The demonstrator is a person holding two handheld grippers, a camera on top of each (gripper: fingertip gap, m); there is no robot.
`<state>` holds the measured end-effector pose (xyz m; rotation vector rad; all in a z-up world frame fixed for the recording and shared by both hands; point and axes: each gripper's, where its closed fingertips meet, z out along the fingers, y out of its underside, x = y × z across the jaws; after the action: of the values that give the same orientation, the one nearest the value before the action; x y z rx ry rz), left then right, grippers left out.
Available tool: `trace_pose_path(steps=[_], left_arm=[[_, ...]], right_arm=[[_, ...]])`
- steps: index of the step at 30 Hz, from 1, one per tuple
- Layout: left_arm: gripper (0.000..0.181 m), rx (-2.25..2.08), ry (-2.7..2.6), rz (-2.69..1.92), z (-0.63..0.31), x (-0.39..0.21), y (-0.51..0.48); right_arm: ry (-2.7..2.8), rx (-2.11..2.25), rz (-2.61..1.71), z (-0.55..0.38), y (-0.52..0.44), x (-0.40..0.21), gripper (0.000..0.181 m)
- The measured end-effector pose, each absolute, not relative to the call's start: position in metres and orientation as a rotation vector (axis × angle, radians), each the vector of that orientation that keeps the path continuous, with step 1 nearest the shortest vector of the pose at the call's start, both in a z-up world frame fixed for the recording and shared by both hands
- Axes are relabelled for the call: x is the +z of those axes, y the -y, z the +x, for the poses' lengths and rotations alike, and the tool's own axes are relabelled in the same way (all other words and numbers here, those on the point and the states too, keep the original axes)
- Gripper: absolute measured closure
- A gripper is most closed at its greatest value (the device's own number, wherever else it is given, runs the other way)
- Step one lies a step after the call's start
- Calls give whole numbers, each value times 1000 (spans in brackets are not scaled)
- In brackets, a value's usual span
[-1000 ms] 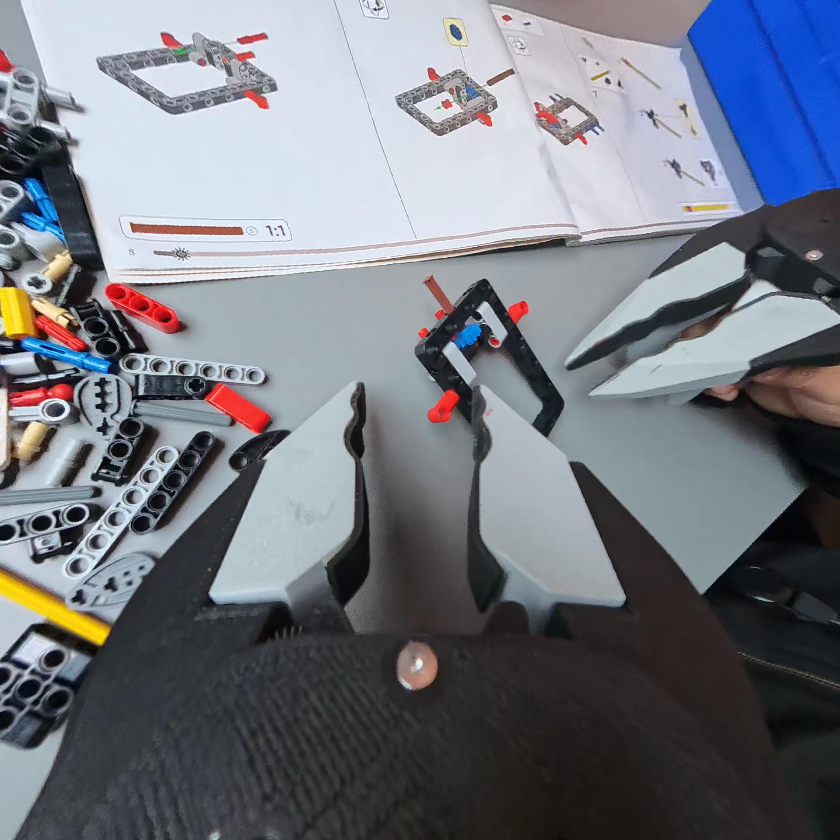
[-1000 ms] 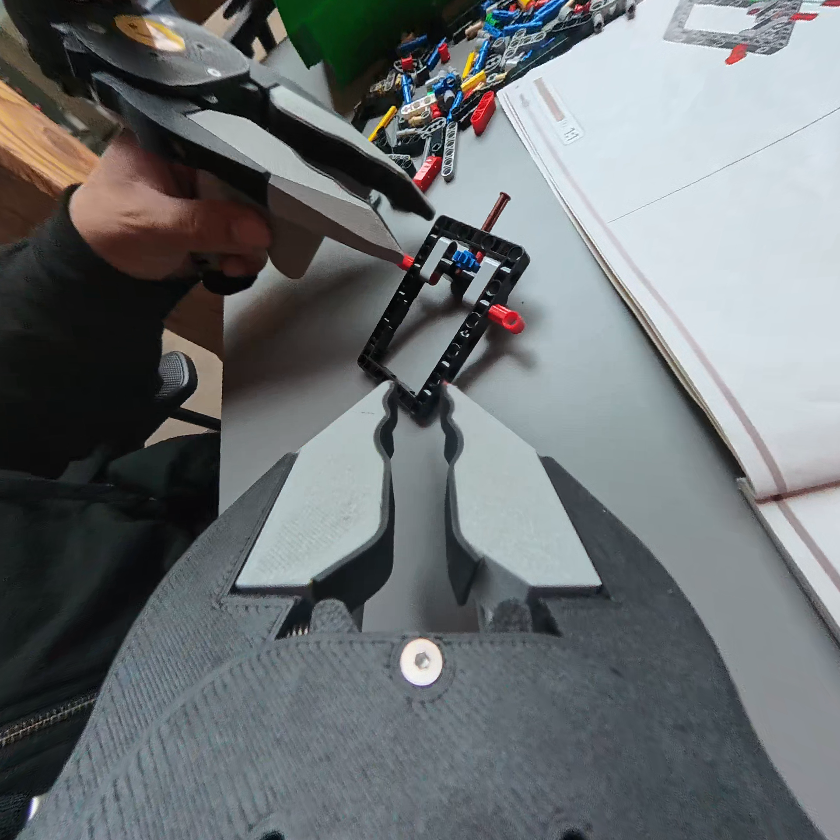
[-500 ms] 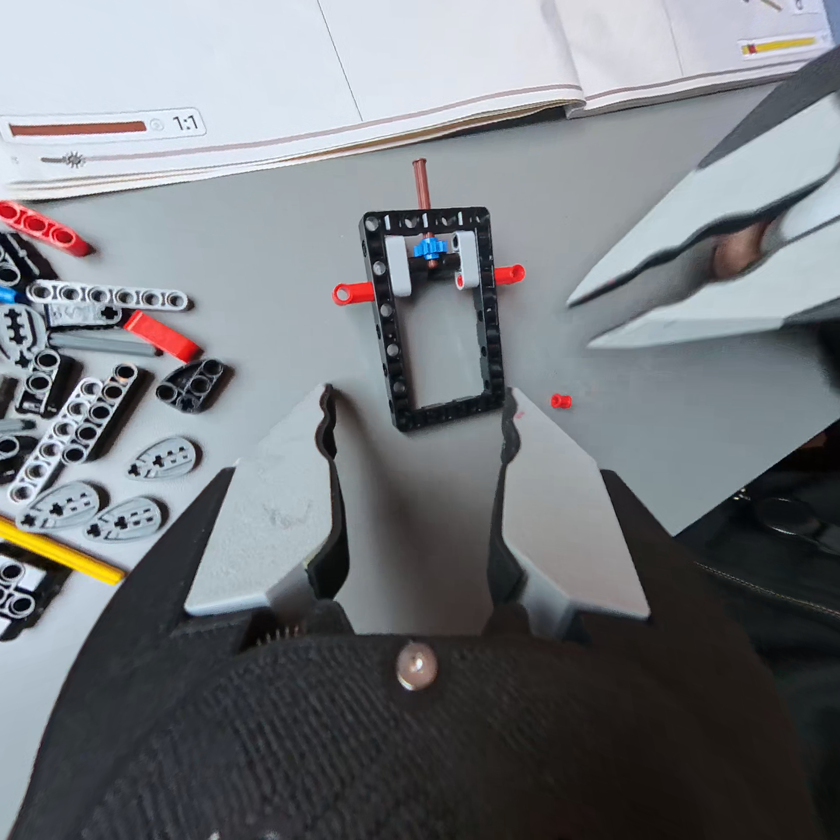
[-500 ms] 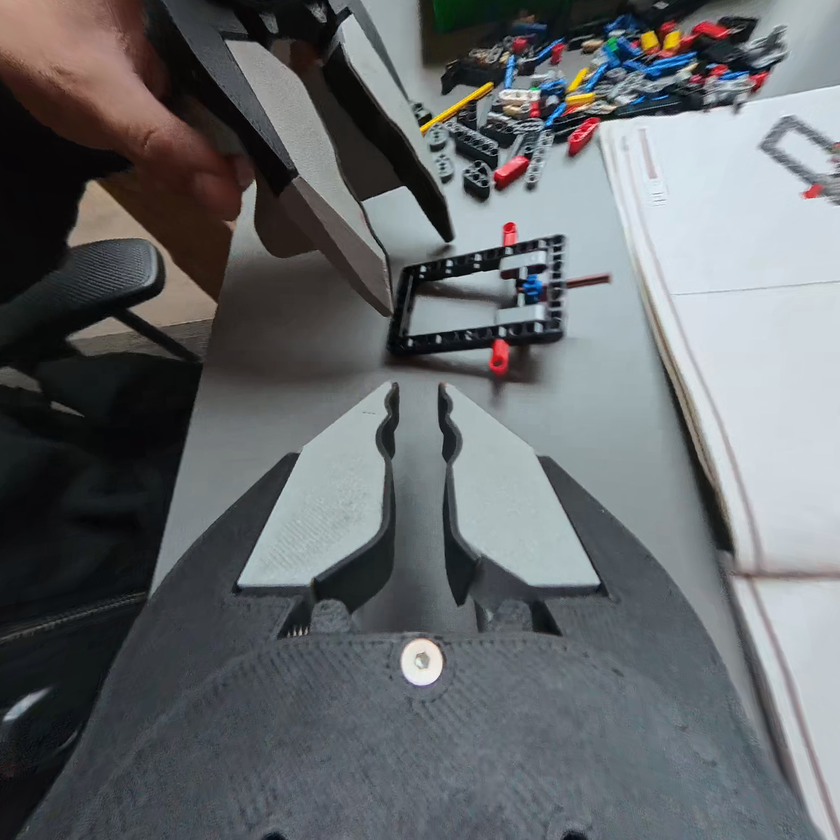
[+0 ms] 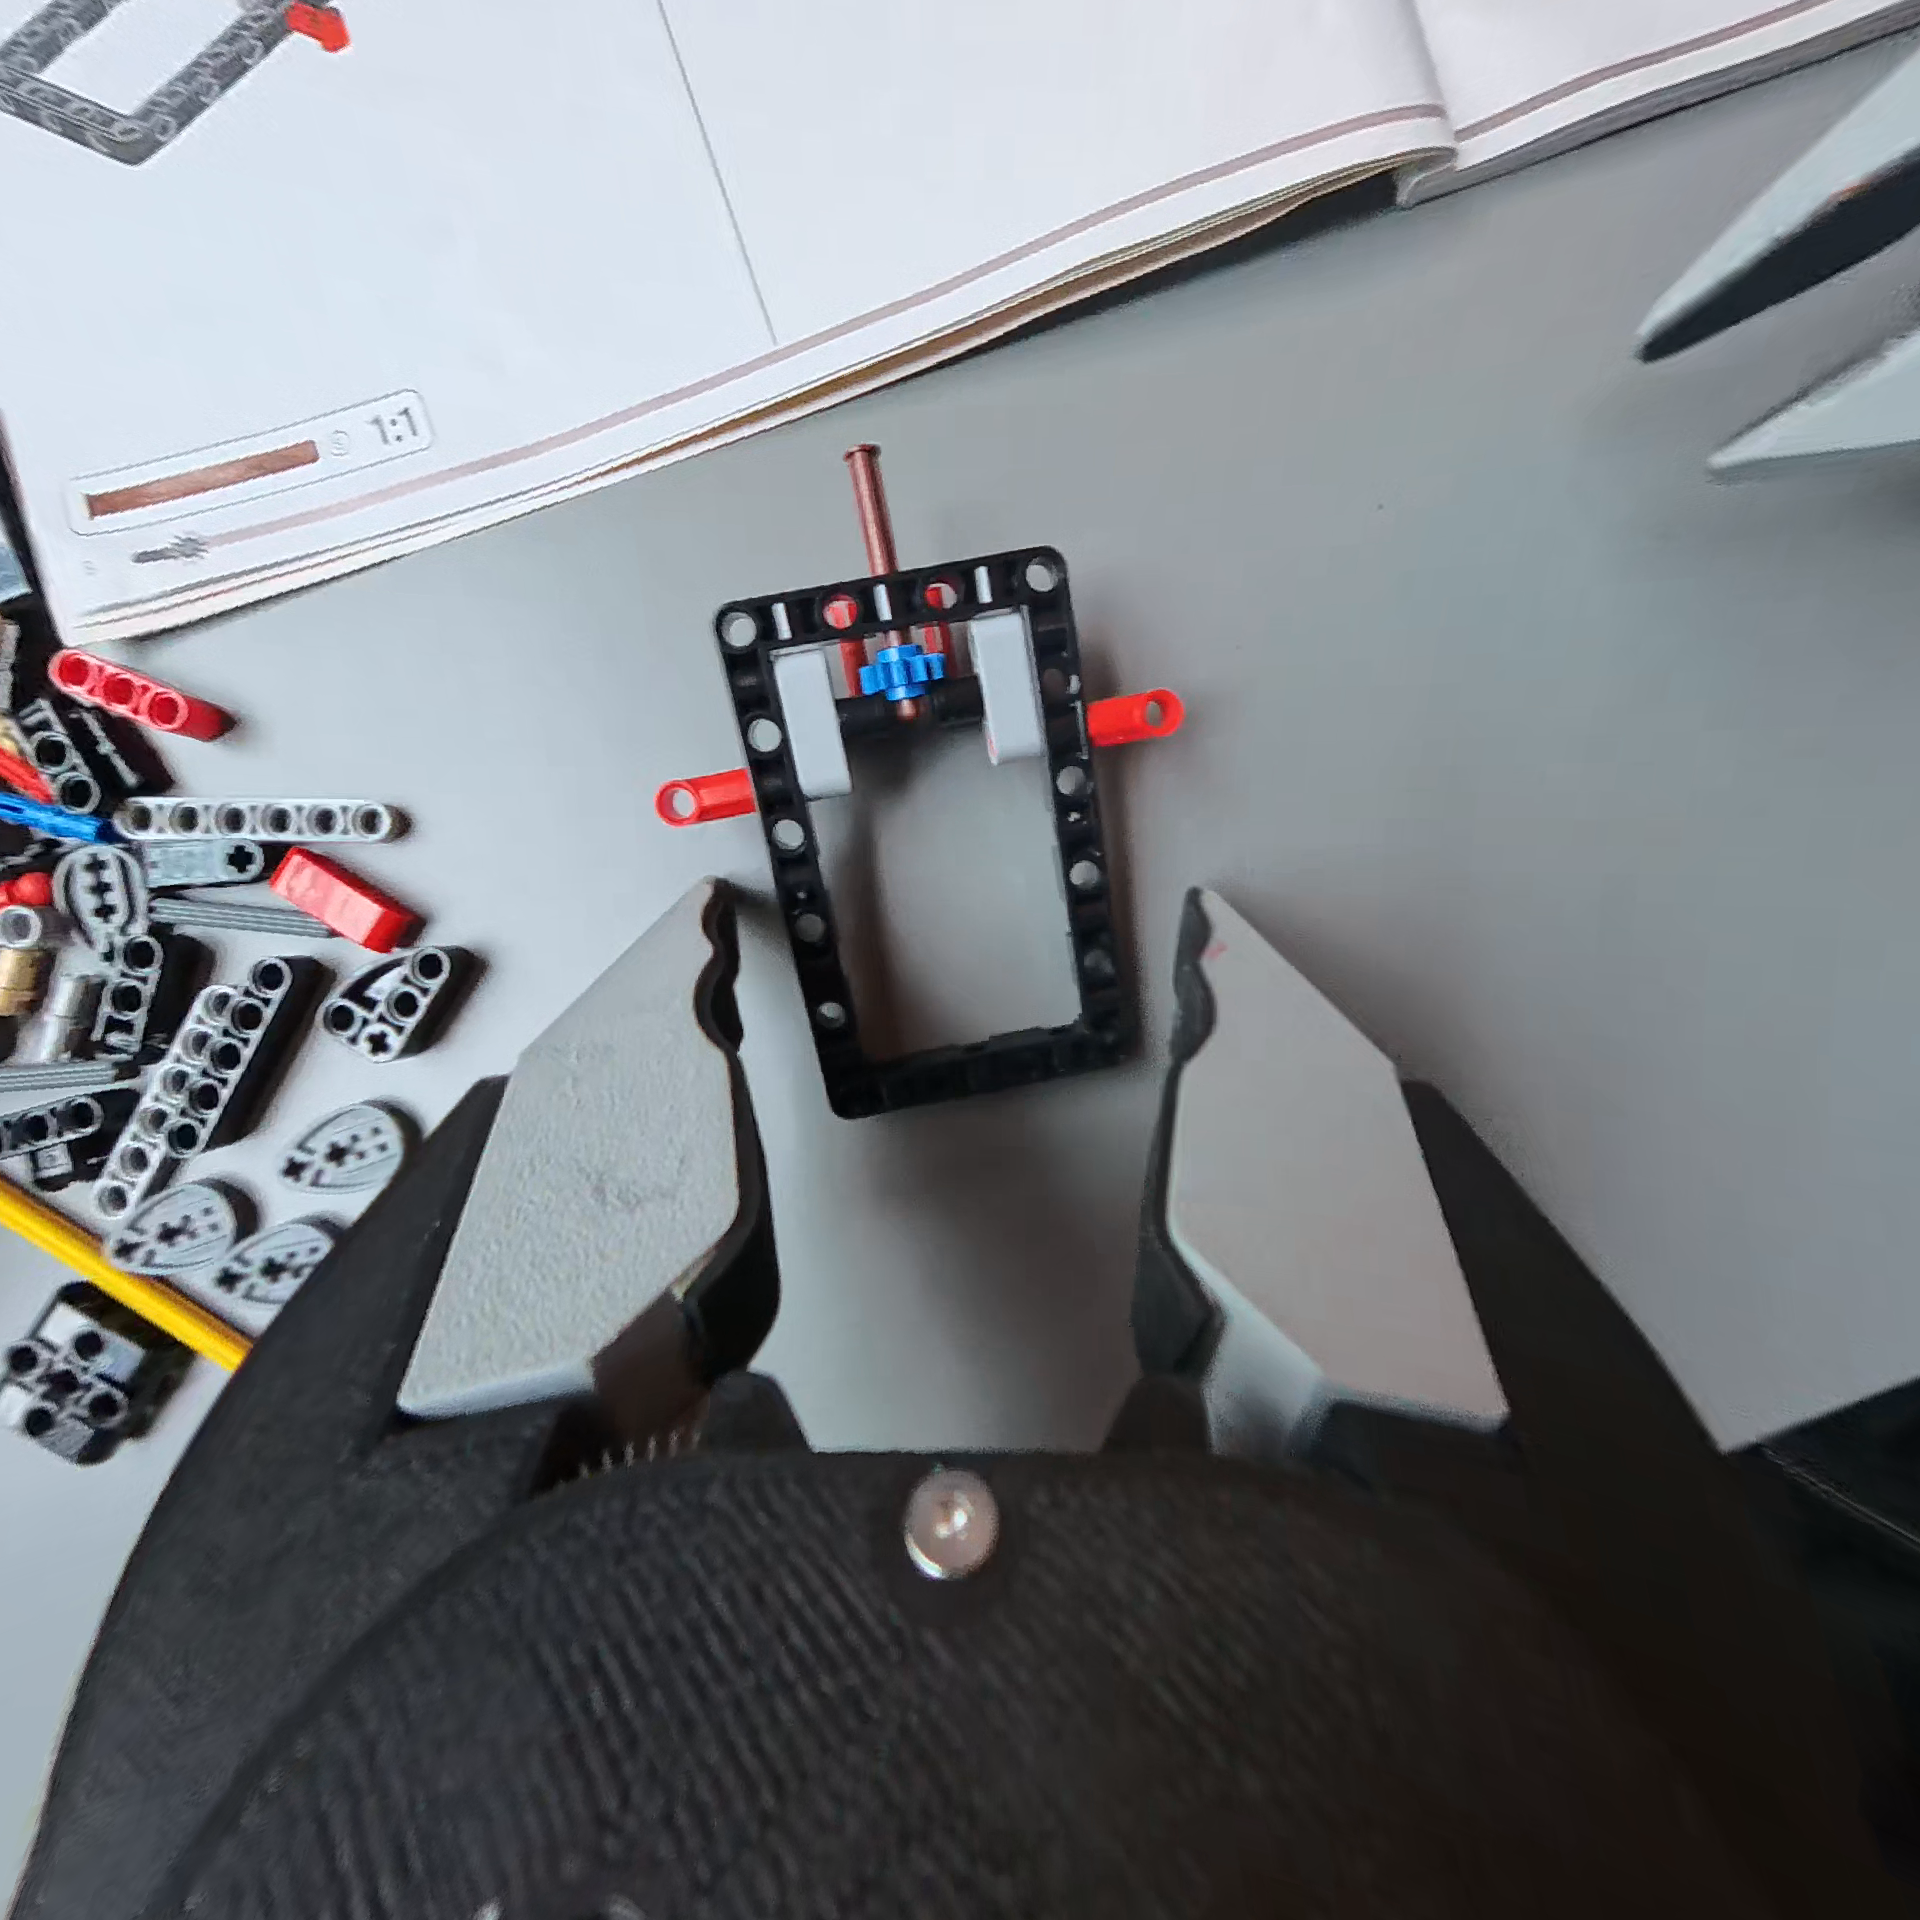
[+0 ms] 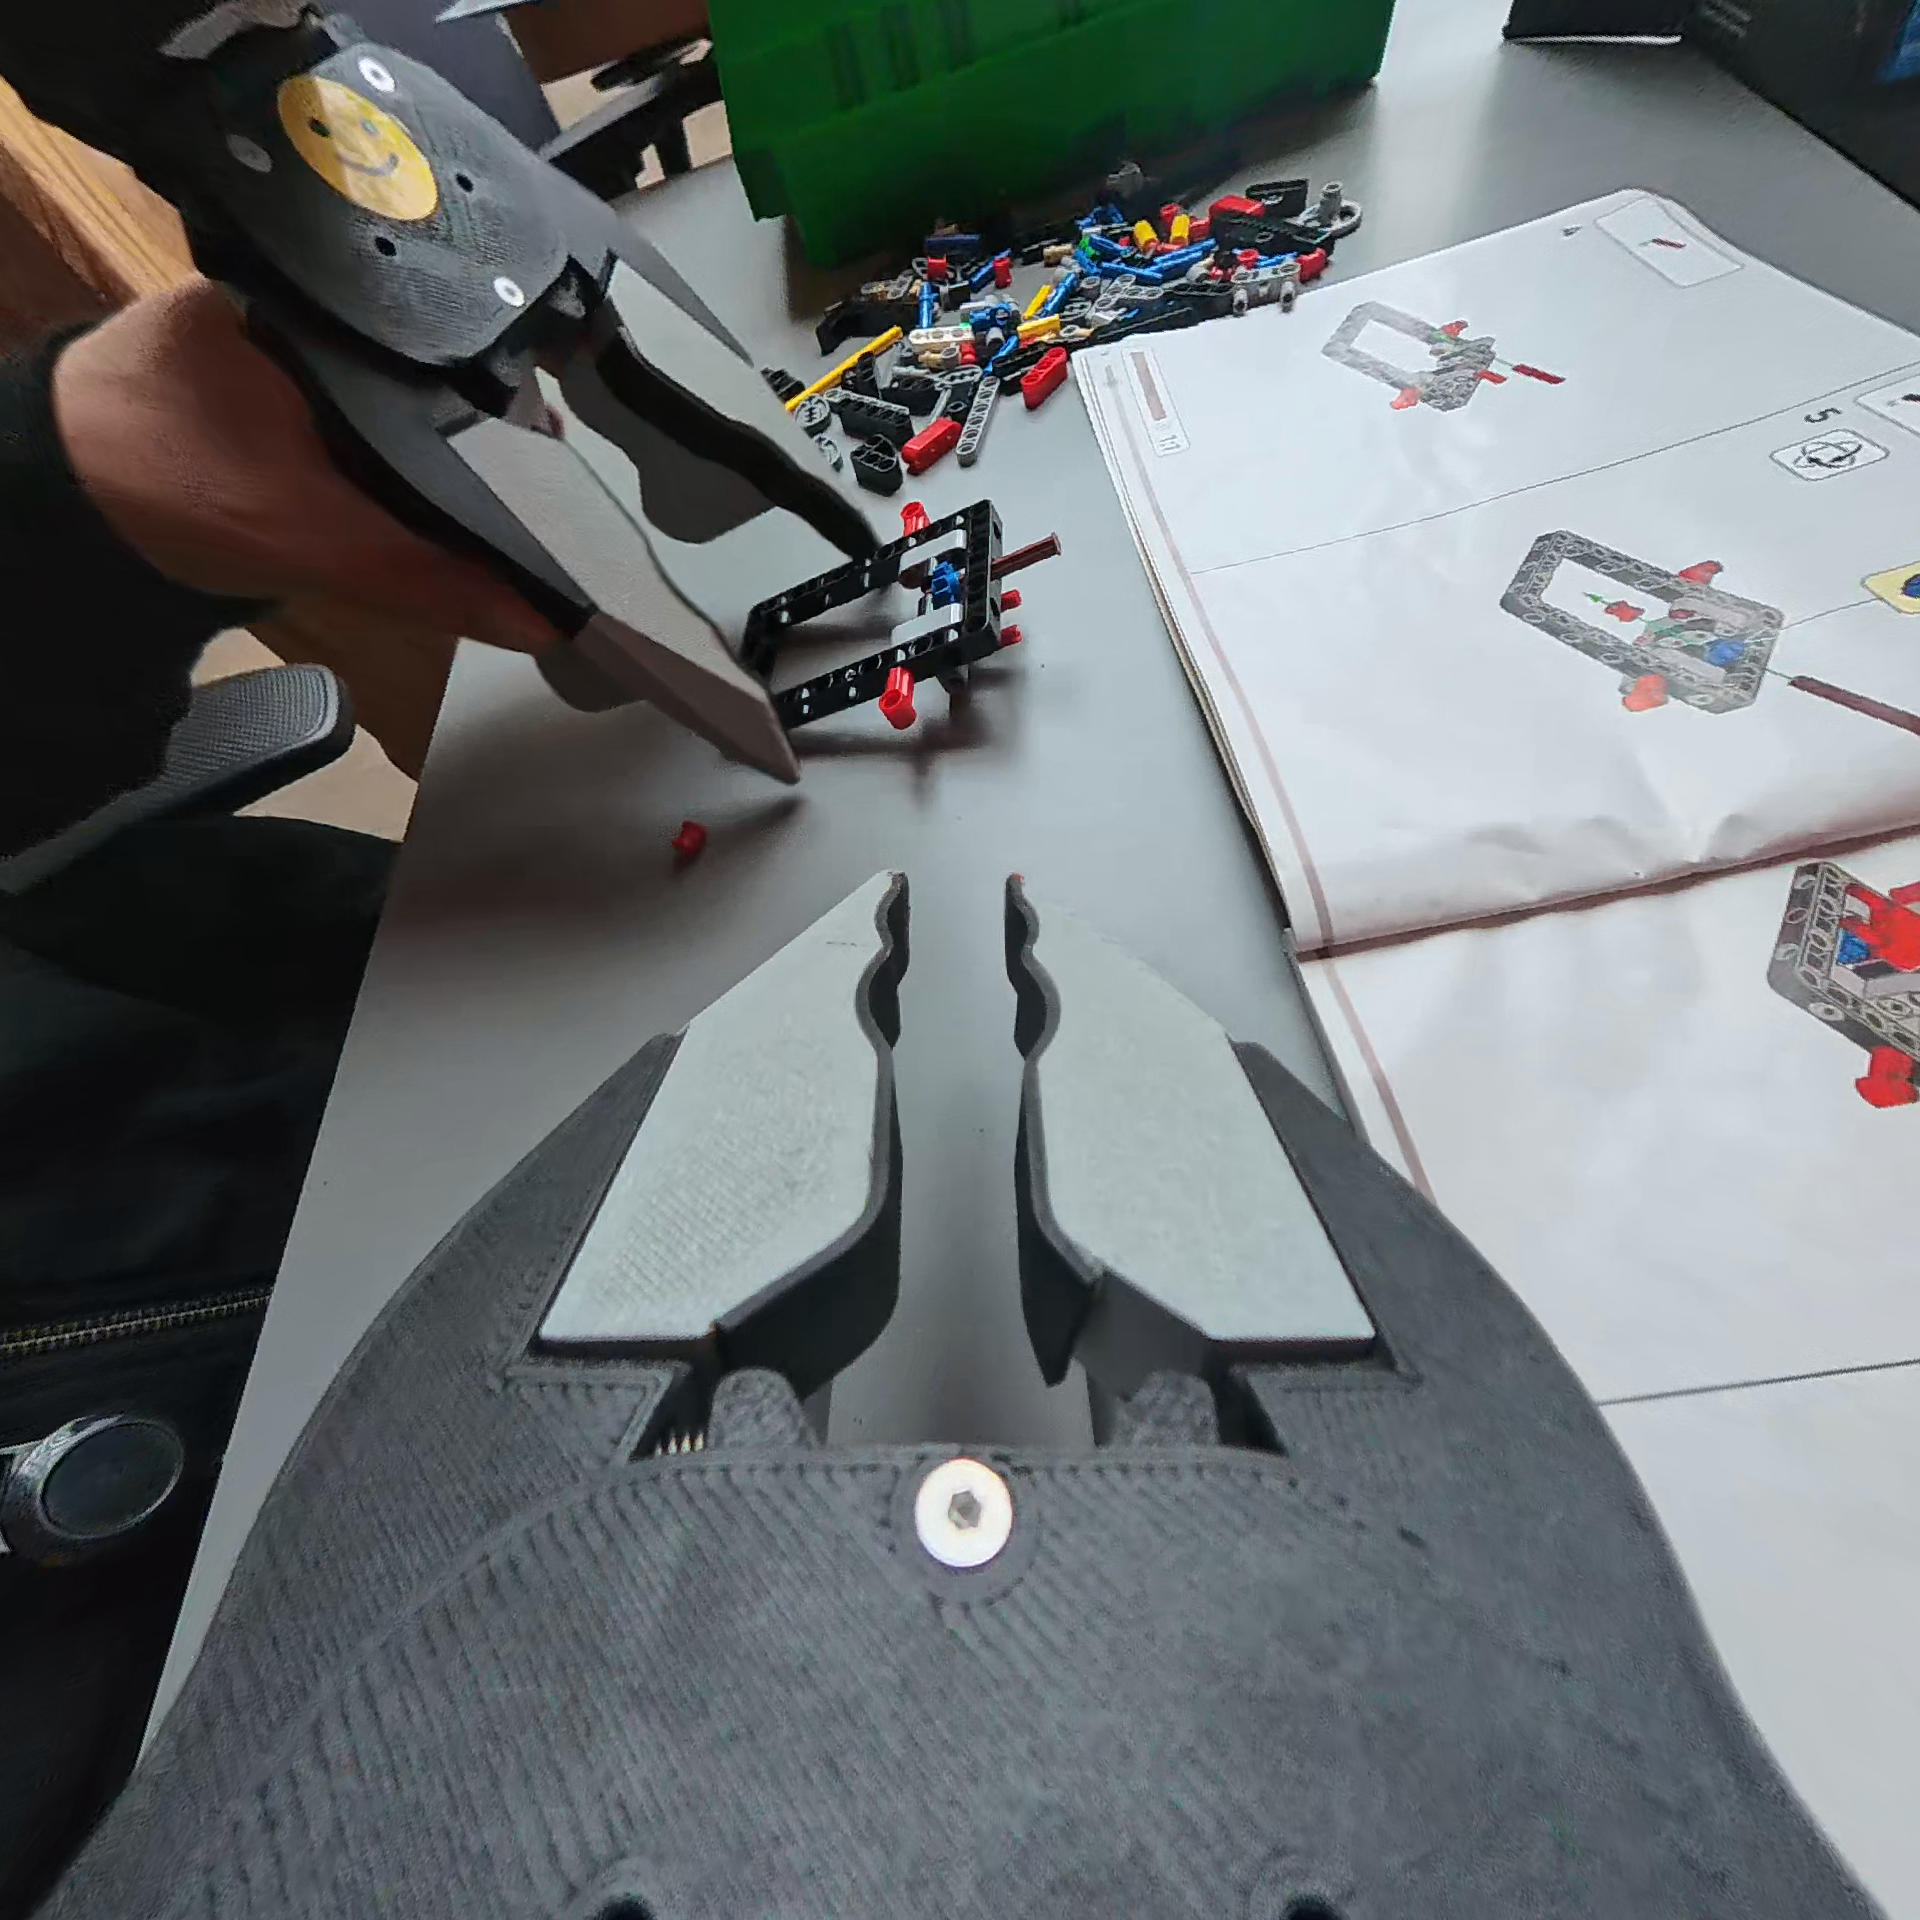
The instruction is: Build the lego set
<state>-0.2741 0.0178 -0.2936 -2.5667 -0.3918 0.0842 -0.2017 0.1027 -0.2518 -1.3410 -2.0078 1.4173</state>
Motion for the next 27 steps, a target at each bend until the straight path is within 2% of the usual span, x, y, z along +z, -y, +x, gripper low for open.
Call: trace_pose_path(steps=[4,19,27], left_arm=[[117,107,330,-2560,-276,-293,-22],[119,49,209,-2470,-288,-291,-24],[120,-272,235,-2182,-285,-265,-39]], right_arm=[[2036,1385,-1304,-199,-99,-254,166],[1916,1386,-1354,-180,-149,-248,167],[1866,1439,-1377,-180,-163,-243,166]])
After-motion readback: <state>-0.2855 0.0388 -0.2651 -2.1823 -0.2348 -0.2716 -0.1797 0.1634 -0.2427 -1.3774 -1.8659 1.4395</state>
